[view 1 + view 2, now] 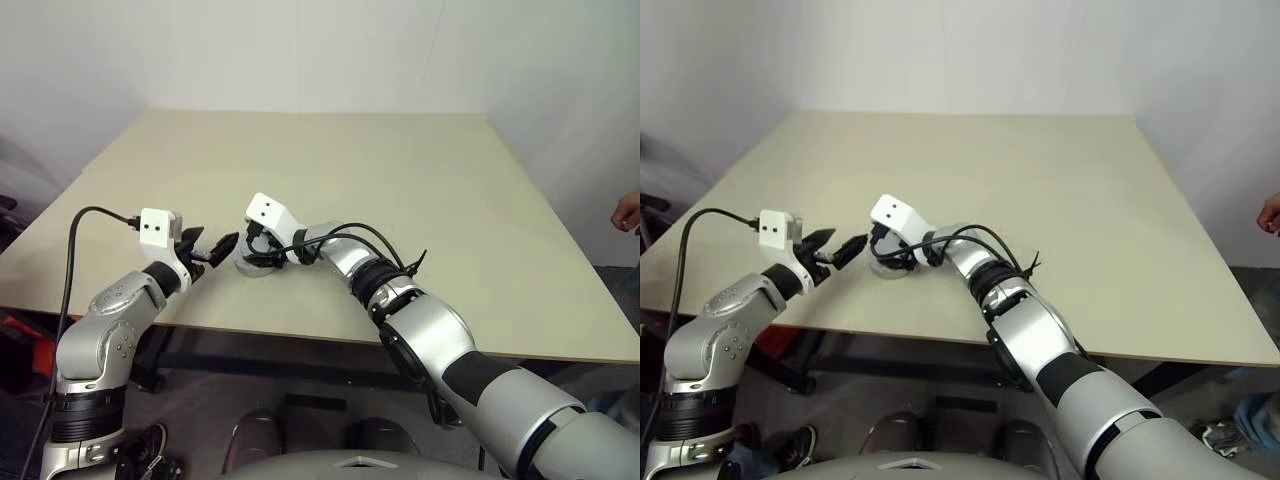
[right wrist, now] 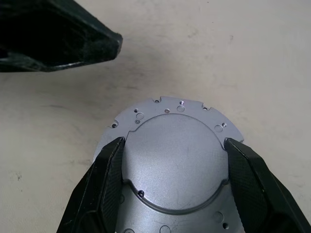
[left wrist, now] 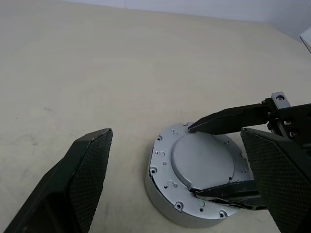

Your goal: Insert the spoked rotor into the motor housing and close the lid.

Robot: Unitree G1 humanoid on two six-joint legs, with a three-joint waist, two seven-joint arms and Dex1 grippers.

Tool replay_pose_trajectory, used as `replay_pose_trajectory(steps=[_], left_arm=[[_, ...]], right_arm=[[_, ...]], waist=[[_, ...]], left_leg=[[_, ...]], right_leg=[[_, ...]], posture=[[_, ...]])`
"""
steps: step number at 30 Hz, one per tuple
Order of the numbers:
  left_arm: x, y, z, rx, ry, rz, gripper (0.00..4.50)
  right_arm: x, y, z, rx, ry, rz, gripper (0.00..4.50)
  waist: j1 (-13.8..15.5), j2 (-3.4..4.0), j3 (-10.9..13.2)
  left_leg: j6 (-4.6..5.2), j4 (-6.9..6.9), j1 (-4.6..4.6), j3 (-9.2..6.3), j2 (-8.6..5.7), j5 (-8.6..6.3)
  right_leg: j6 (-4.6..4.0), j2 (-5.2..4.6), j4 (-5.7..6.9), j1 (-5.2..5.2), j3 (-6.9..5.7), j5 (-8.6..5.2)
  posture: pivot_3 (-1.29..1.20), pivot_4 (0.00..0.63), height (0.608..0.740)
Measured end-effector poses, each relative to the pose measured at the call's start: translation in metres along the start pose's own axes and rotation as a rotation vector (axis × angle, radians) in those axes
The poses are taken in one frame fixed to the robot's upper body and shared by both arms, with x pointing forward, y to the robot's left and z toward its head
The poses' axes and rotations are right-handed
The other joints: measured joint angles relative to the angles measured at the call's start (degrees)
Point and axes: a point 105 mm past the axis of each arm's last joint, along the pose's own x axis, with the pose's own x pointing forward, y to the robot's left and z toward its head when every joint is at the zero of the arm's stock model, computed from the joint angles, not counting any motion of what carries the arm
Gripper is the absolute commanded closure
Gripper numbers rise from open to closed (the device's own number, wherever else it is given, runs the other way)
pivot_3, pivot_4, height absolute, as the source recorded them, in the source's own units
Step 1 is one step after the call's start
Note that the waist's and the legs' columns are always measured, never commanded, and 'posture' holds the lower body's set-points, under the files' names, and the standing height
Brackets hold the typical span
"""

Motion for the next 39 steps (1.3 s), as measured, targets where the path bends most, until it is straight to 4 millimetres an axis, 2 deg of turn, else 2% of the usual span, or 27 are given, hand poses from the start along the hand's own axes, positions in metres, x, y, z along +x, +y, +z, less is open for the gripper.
replay_pose_trajectory(steps=[25,39], left_arm=[[-0.003,0.000,-0.002,0.002,0.004,0.009,0.00],[-0.003,0.000,-0.002,0.002,0.003,0.008,0.00]], right_arm=[[0.001,0.006,-0.001,-0.012,0.009,0.036,1.37],[-0.001,0.006,0.009,-0.001,-0.024,0.069,1.37]], waist=[[-0.1,0.37,-0.4],[-0.2,0.35,-0.4]], left_leg=[[0.00,-0.43,0.14,0.01,-0.18,0.00],[0.01,-0.52,-0.15,0.02,-0.17,-0.01]], right_leg=[[0.07,0.00,-0.22,0.02,0.15,-0.17],[-0.04,0.03,-0.25,-0.26,0.16,-0.33]], posture=[[0.00,0.000,0.740],[0.00,0.000,0.740]])
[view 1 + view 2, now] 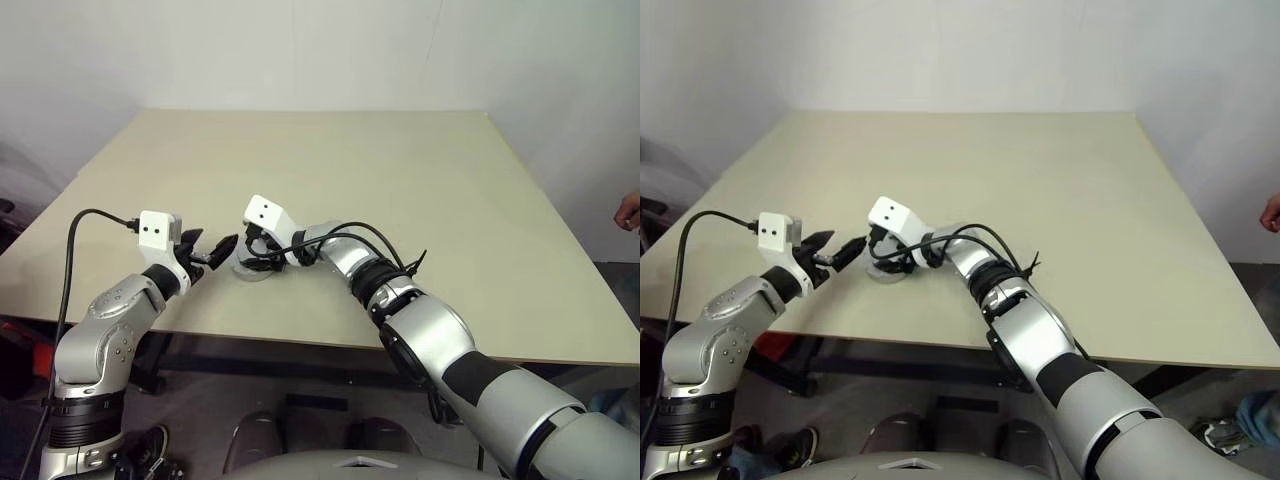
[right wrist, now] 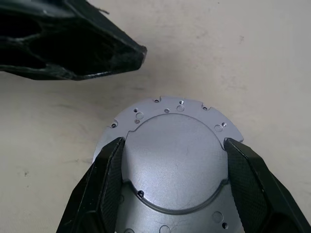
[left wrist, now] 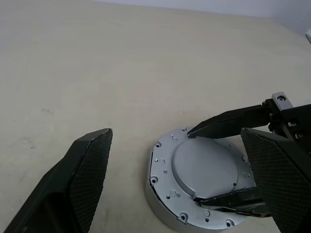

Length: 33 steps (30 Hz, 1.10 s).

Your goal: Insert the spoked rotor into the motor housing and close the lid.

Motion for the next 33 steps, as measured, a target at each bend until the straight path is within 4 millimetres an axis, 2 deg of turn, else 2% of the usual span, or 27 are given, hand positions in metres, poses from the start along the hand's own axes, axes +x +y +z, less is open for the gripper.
replay_pose_trajectory(steps=[8,28,32,33], left_arm=[[0.0001,-0.0002,0.0000,-0.001,0.000,0.000,0.00],[0.0036,0.0006,0.0013,-0.004,-0.003,0.002,0.00],[0.0039,0.0011,0.0003,-0.007,0.001,0.003,0.00],[0.0040,0.0011,0.0001,-0.007,0.002,0.003,0.00]], right_arm=[[-0.0002,0.0033,0.0019,0.018,-0.012,0.033,1.37],[0.0000,0.0010,0.0001,0.027,-0.012,0.005,1.37],[0.0000,0.0022,-0.0010,0.032,-0.009,0.016,0.08],[0.0001,0.0025,-0.0009,0.032,-0.009,0.019,0.01]], waist=[[0.0,-0.02,0.0],[0.0,-0.03,0.0],[0.0,-0.04,0.0],[0.0,-0.04,0.0]], left_leg=[[0.09,-0.17,-0.09,0.00,-0.01,-0.06],[0.02,-0.19,0.02,0.00,0.00,-0.01],[0.02,-0.19,-0.01,0.00,-0.01,-0.02],[0.03,-0.19,-0.01,0.00,0.00,-0.02]], right_leg=[[-0.43,0.02,0.01,-0.13,0.00,-0.09],[-0.39,0.03,0.07,-0.04,-0.01,-0.13],[-0.40,0.02,0.06,-0.06,-0.01,-0.12],[-0.41,0.03,0.06,-0.06,-0.01,-0.12]], posture=[[0.00,0.000,0.740],[0.00,0.000,0.740],[0.00,0.000,0.740],[0.00,0.000,0.740]])
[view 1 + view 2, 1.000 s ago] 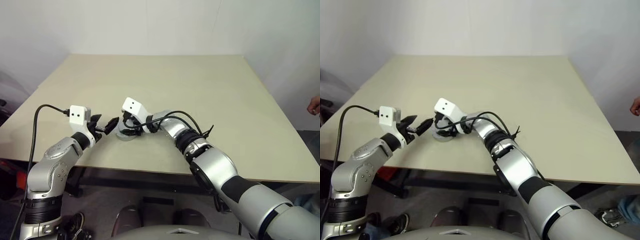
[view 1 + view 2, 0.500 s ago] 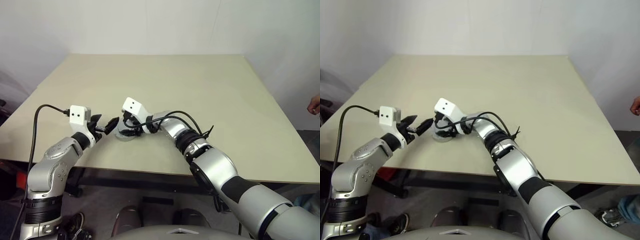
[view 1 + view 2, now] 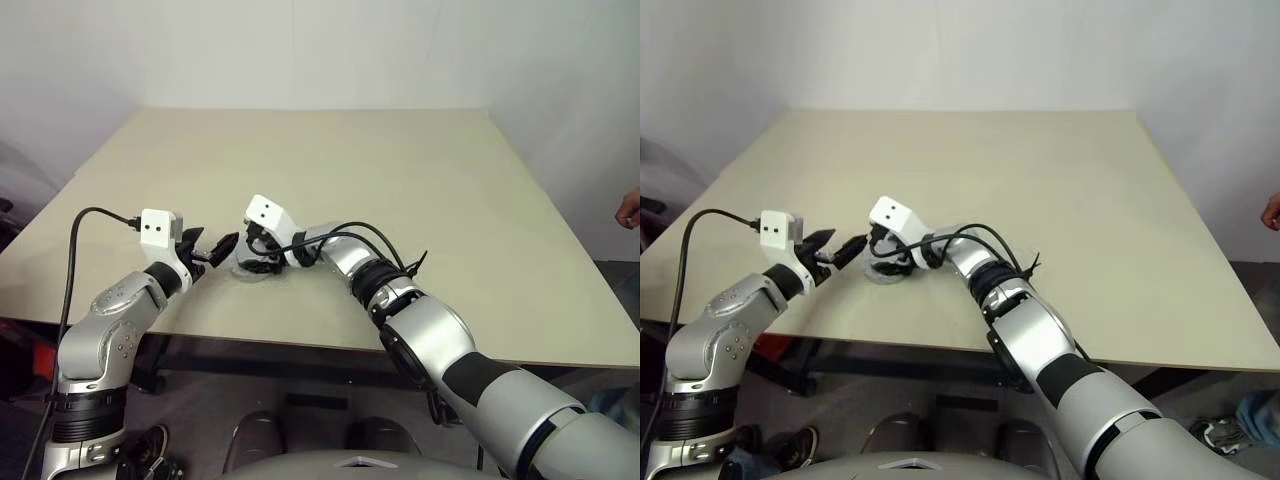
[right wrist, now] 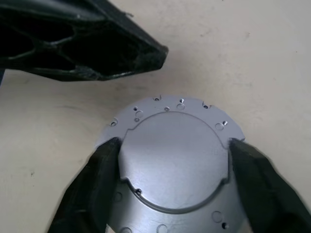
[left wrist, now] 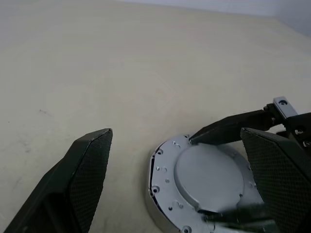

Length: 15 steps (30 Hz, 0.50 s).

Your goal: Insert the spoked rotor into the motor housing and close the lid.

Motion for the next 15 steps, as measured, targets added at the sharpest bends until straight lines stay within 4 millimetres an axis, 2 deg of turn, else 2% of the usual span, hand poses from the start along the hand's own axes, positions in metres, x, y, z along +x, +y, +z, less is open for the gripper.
replay_pose_trajectory(steps=[8,15], left_arm=[[0.0002,-0.0001,-0.0003,0.000,0.001,0.000,0.00],[0.0012,-0.0022,-0.0027,0.012,0.017,-0.017,0.00]], right_arm=[[-0.0005,0.0000,0.0008,0.005,-0.018,0.000,0.01],[-0.0058,0.0034,0.0080,0.118,-0.074,0.076,0.01]], waist=[[0.0,-0.03,0.0],[0.1,-0.33,0.2]], left_leg=[[0.01,0.00,-0.04,0.00,0.00,0.00],[0.01,0.00,-0.15,0.00,0.02,0.00]], right_leg=[[-0.01,0.00,0.00,-0.03,0.00,0.01],[-0.02,0.03,0.00,-0.15,-0.01,0.01]], posture=[[0.00,0.000,0.740],[0.00,0.000,0.740]])
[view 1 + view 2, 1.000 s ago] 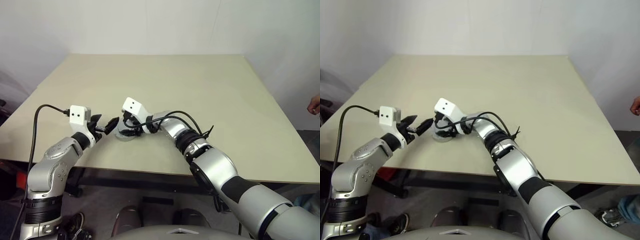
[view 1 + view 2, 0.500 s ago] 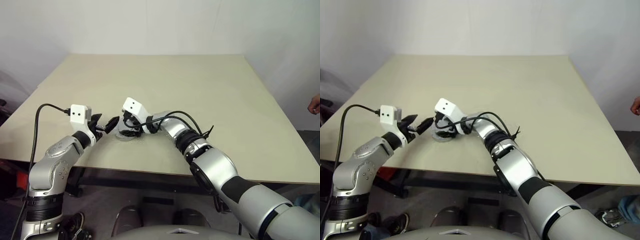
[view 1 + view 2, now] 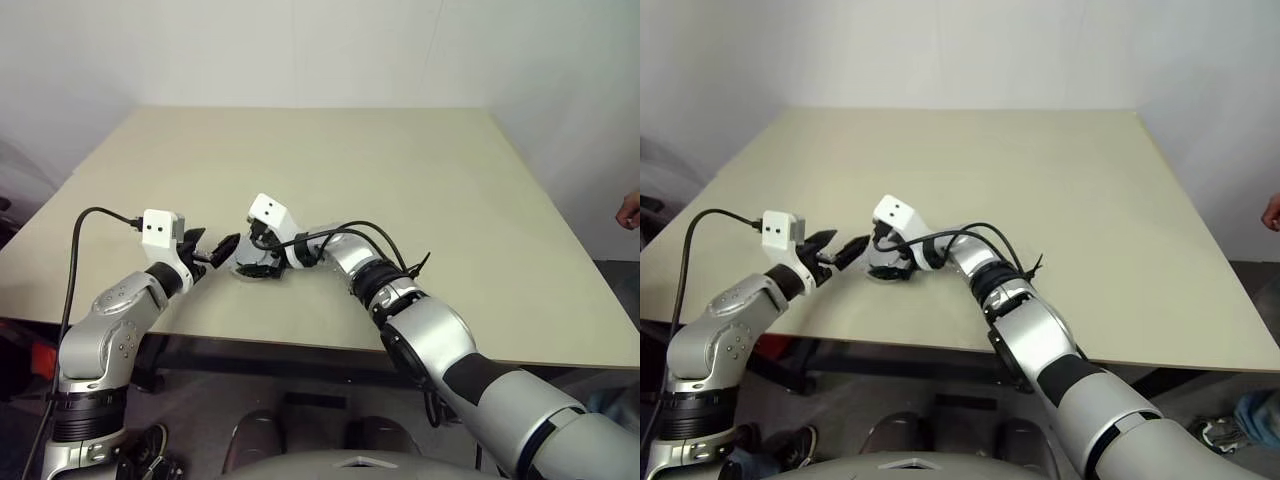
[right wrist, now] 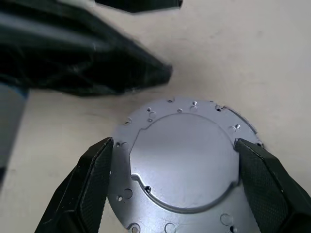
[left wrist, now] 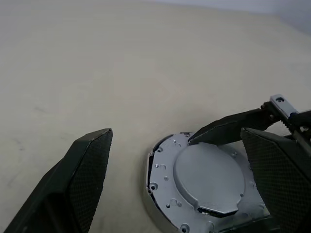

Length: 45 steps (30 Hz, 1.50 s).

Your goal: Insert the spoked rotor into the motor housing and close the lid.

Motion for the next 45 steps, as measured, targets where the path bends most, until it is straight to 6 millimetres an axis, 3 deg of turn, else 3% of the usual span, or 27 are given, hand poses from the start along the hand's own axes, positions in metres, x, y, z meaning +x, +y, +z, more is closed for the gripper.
replay_pose_trajectory(steps=[3,9,11,16,19,23,26,34,45], left_arm=[[0.003,-0.002,-0.002,0.011,0.012,-0.014,0.00],[0.010,-0.007,0.029,0.093,-0.082,-0.045,0.00],[0.011,-0.006,0.031,0.110,-0.083,-0.045,0.00],[0.025,-0.017,-0.017,0.141,0.104,-0.120,0.00],[0.031,-0.025,-0.027,0.288,0.163,-0.185,0.00],[0.039,-0.024,-0.027,0.465,0.154,-0.220,0.00],[0.042,-0.022,-0.024,0.517,0.128,-0.220,0.00],[0.047,-0.028,-0.028,0.546,0.093,-0.226,0.00],[0.029,-0.032,-0.044,0.423,0.109,-0.213,0.00]], right_arm=[[-0.005,0.001,0.016,0.061,-0.077,0.036,0.01],[-0.031,-0.013,0.039,0.193,-0.200,0.025,0.01],[-0.042,-0.021,0.043,0.203,-0.227,-0.003,0.01],[-0.083,-0.050,0.068,0.179,-0.377,-0.147,0.01],[-0.102,-0.062,0.058,0.189,-0.376,-0.224,0.01],[-0.124,-0.074,0.019,0.268,-0.336,-0.334,0.01],[-0.133,-0.076,0.000,0.309,-0.311,-0.384,0.01],[-0.137,-0.076,0.012,0.280,-0.343,-0.409,0.01],[-0.135,-0.077,0.013,0.279,-0.338,-0.406,0.01]], waist=[[0.0,-0.19,0.1],[0.4,-0.34,0.2],[0.3,-0.35,0.2],[0.3,-0.53,0.2],[0.6,-0.54,0.3],[0.8,-0.54,0.3],[0.6,-0.53,0.3],[0.8,-0.53,0.3],[0.8,-0.52,0.3]], left_leg=[[0.00,0.00,-0.10,0.00,0.04,0.01],[-0.01,0.01,-0.11,-0.02,0.08,0.02],[-0.03,0.01,-0.10,-0.02,0.08,0.03],[-0.12,0.01,-0.11,-0.03,0.12,0.08],[-0.19,0.01,-0.11,-0.05,0.09,0.13],[-0.23,0.01,-0.11,-0.06,0.07,0.15],[-0.32,0.01,-0.10,-0.06,0.09,0.21],[-0.36,0.01,0.05,-0.06,0.13,0.24],[-0.34,0.01,0.07,-0.06,0.14,0.22]], right_leg=[[-0.01,0.05,0.01,-0.10,0.00,0.00],[-0.03,0.13,-0.02,-0.04,0.00,0.00],[-0.03,0.13,-0.02,-0.03,0.00,0.00],[-0.03,0.19,-0.01,-0.07,0.00,-0.01],[-0.02,0.18,-0.04,-0.04,0.01,-0.01],[-0.02,0.18,-0.05,-0.02,0.00,0.00],[-0.03,0.19,0.00,-0.06,0.01,0.00],[-0.04,0.22,0.01,0.11,0.00,-0.01],[-0.09,0.23,0.02,0.14,0.00,-0.03]], posture=[[0.00,0.000,0.740],[0.00,0.000,0.740],[0.00,0.000,0.740],[0.00,0.000,0.740],[0.00,0.000,0.740],[0.00,0.000,0.740],[0.00,0.000,0.740],[0.00,0.000,0.740],[0.00,0.000,0.740]])
